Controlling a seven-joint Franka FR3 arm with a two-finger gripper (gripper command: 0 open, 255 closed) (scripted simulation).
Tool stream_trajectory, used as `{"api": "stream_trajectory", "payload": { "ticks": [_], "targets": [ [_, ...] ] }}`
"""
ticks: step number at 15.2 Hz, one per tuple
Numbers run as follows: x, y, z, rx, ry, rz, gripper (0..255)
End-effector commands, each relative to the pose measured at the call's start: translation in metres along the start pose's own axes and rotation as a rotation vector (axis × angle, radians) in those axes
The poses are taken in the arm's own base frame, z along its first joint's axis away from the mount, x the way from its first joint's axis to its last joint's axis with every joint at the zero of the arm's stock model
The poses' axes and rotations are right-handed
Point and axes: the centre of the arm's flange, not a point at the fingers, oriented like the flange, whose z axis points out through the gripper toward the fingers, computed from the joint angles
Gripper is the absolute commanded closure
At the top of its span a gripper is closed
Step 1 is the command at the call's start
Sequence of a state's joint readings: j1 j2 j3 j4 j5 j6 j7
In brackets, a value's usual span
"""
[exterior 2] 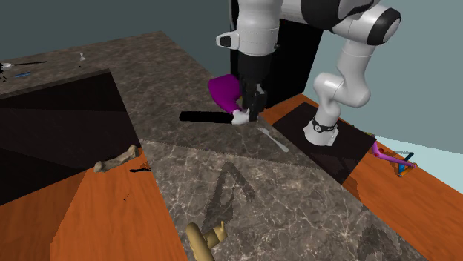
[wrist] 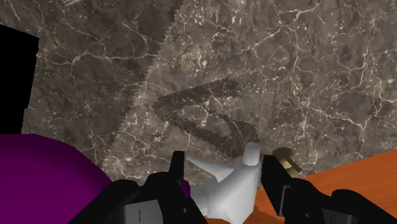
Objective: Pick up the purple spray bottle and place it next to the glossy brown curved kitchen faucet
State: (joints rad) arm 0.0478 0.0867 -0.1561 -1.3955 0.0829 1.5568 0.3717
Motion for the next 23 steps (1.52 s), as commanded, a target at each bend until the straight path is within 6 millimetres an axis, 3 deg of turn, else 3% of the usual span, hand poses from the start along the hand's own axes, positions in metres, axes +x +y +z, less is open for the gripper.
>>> {"api": "stream_trajectory", "payload": {
  "ticks": [1,8,9,23],
  "targets": [
    [-0.011,-0.024,0.003,0.0,0.001,0.002,255],
    [-0.054,-0.106,0.008,0.0,0.001,0.002,255],
    [-0.063,-0.125,0.009,0.0,0.001,0.002,255],
    [-0.067,-0.118,0.083,0.0,0.001,0.002,255]
  ]
}}
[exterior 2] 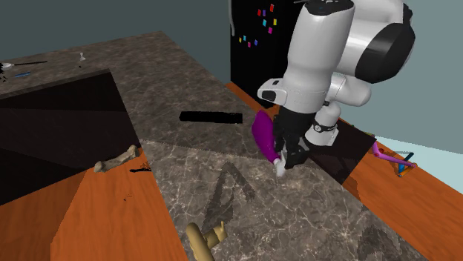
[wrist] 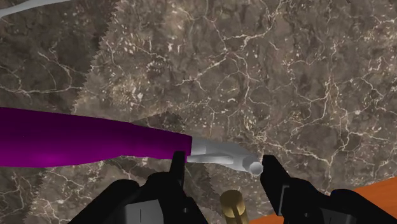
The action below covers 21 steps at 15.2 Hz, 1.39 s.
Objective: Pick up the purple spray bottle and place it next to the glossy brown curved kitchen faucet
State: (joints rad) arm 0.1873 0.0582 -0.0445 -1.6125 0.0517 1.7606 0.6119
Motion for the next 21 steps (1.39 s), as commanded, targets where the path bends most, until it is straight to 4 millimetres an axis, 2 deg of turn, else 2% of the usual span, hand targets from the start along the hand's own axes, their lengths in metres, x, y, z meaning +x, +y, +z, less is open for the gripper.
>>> {"api": "stream_trajectory", "payload": {
  "ticks": [1,21],
  "targets": [
    [-0.003,0.0,0.011,0.0,0.001,0.0,255],
    [-0.008,0.01,0.116,0.0,0.001,0.0,255]
  ]
}}
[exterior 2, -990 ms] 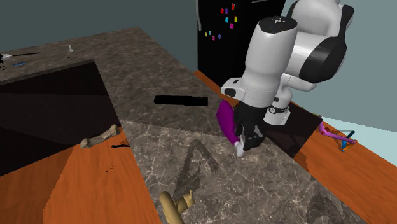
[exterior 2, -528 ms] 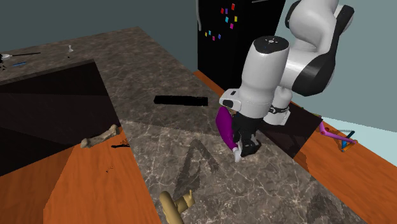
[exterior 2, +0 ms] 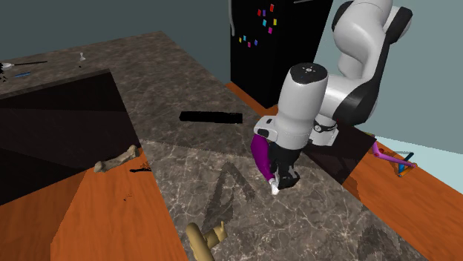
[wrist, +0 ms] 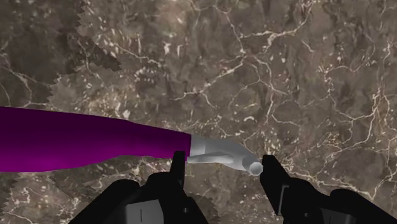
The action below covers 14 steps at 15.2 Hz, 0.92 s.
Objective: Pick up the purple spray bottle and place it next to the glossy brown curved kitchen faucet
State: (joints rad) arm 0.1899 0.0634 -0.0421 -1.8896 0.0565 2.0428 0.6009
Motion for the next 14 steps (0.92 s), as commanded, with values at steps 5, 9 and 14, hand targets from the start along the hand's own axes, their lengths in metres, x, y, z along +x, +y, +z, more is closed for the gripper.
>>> {"api": "stream_trajectory", "payload": {
  "ticks": [5,9,14],
  "targets": [
    [-0.002,0.002,0.032,0.0,0.001,0.0,255],
    [-0.003,0.004,0.053,0.0,0.001,0.0,255],
    [-0.004,0.007,0.079,0.0,0.001,0.0,255]
  ]
}}
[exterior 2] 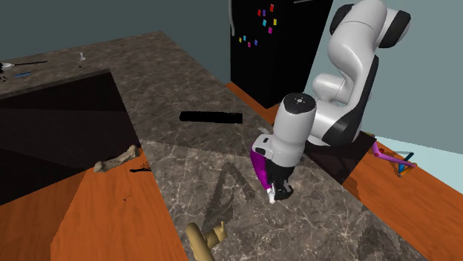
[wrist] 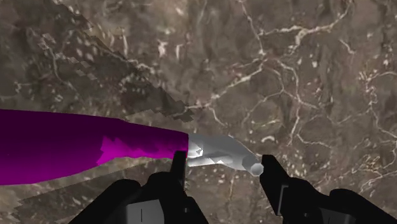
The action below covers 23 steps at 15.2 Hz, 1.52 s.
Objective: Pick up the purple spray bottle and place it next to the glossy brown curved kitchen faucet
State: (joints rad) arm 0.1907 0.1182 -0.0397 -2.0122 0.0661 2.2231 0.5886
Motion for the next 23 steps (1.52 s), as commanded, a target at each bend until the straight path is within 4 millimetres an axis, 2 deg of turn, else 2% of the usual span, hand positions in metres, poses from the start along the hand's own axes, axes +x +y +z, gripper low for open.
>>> {"api": "stream_trajectory", "payload": {
  "ticks": [1,10,18,19,21,23],
  "targets": [
    [0.0,0.001,0.012,-0.002,-0.002,0.002,255],
    [-0.003,0.005,0.059,-0.002,-0.002,0.002,255],
    [-0.003,0.005,0.059,-0.002,-0.002,0.002,255],
    [0.0,-0.006,0.059,-0.005,0.0,0.003,0],
    [0.007,0.0,0.063,-0.002,-0.002,0.002,0],
    [0.008,-0.007,0.062,-0.003,-0.002,0.002,0]
  ]
}}
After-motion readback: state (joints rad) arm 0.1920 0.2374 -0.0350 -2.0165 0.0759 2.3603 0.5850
